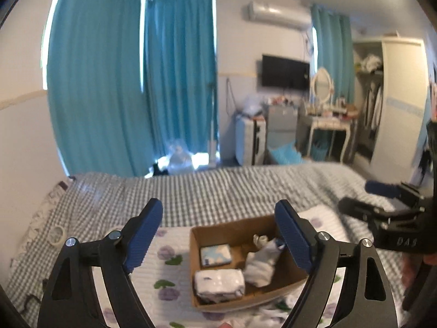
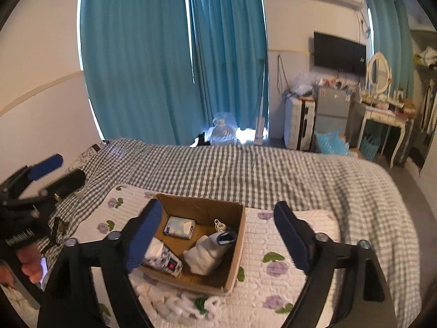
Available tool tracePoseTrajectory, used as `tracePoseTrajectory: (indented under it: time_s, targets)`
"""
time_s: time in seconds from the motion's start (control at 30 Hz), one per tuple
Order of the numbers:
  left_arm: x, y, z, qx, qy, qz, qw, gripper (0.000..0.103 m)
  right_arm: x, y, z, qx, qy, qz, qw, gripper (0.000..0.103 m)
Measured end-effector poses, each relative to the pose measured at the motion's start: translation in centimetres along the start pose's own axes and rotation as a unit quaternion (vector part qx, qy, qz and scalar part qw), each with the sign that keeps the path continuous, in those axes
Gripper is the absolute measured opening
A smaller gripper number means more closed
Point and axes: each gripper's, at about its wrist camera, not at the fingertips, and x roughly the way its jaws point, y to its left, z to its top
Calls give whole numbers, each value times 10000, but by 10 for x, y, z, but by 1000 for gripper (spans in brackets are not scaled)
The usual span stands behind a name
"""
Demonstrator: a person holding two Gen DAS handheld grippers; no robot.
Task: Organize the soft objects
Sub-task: 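Carry tissue pack and sock into the box and open both grippers, then move both tools back toward the remaining cloth items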
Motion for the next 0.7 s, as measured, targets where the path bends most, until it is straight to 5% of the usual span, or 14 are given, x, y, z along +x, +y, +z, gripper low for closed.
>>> tracePoseTrajectory:
  time_s: [0.33, 0.7]
  targets:
    - [-71, 5, -20, 33, -247, 262, 9993, 86, -82, 19, -38, -243, -122, -174, 9995, 97]
    - [-43, 8, -97, 173, 701, 35, 9974, 85, -44, 34, -122, -79, 633, -203, 9978, 97]
